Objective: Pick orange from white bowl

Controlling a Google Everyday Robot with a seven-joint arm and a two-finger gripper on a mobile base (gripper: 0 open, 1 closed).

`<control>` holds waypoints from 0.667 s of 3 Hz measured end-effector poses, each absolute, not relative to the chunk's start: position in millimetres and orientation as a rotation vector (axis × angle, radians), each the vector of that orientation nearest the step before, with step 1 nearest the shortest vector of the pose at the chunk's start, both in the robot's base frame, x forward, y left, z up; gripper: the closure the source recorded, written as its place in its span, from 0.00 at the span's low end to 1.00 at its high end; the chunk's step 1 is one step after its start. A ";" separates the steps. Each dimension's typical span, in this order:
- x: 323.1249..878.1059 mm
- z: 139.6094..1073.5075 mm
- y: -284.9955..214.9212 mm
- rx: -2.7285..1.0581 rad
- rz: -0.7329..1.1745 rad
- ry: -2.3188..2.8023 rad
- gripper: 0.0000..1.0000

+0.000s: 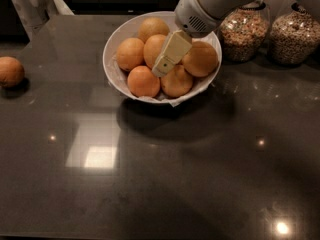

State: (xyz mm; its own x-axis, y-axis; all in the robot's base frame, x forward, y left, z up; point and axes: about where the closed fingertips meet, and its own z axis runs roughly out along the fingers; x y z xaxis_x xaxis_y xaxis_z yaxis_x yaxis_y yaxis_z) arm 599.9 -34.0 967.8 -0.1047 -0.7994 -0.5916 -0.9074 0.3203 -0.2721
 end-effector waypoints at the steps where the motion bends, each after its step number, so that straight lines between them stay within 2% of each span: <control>1: 608.9 963.0 -32.9 -1.505 0.207 1.934 0.00; 2: 615.3 958.1 -35.2 -1.493 0.203 1.951 0.06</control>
Offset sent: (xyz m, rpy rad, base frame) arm 0.0240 -0.0080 -0.0149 -0.0096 0.0195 -0.0432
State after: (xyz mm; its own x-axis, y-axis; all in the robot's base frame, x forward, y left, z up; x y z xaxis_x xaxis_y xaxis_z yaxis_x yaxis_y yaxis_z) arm 615.3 -35.2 958.1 -0.1270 -0.8018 -0.5839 -0.9047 0.3350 -0.2632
